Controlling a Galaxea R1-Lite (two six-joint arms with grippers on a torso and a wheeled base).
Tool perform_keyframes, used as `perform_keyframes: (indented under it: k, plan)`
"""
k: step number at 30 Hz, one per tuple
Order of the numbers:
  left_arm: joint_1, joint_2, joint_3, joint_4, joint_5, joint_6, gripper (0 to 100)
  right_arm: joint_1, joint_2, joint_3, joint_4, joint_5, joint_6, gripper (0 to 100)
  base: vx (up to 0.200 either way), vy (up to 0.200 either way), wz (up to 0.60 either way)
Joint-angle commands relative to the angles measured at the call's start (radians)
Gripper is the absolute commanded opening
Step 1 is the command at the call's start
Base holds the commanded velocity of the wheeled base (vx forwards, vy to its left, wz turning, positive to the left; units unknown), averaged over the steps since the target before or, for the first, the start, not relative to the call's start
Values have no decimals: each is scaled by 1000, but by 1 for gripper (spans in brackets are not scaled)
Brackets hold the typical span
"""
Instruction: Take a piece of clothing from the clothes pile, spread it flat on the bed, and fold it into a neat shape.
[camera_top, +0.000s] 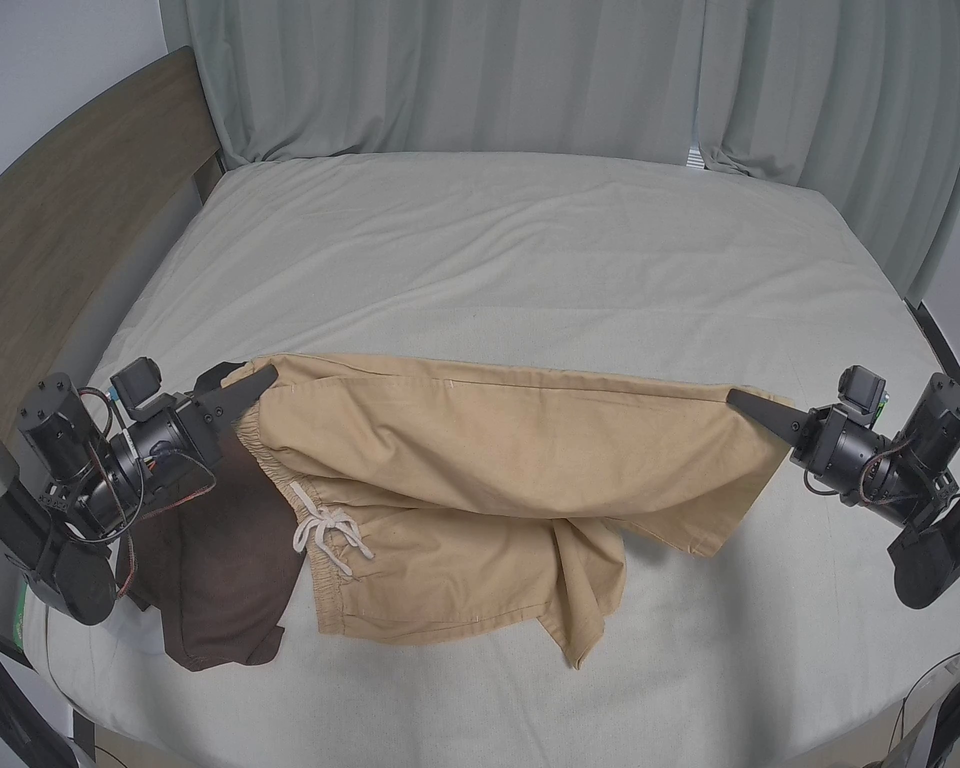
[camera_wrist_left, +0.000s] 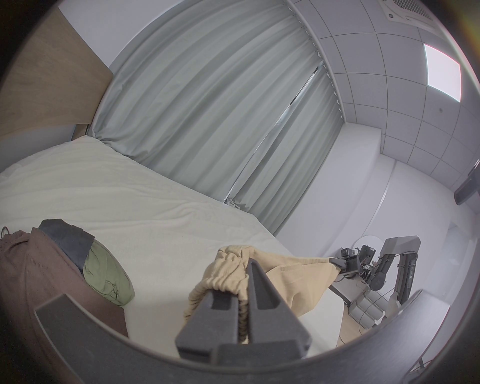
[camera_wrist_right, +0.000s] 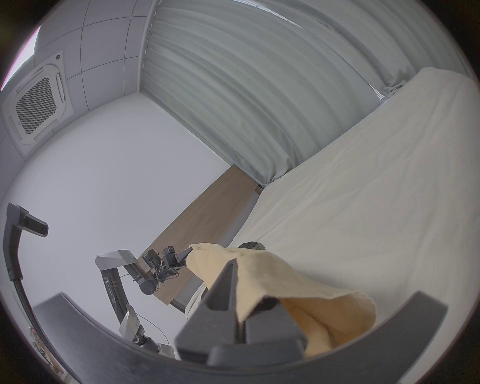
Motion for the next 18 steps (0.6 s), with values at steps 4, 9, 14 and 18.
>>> perform_keyframes:
  k: [4,9,14,18]
  plan:
    - [7,1,0,0,-1,-1,0,-26,3,-9,-1,0,-2,0,0,0,0]
    - [10,-1,-2,0,-12,-2,0,-38,1,-19,-1,2,-2,0,0,0,0]
    - [18,-1,-5,0,-12,-2,0,-52,3,-26,-1,0,-2,0,0,0,0]
    - [22,1,-9,0,-14,-2,0,-61,4,-33,-1,0,-2,0,0,0,0]
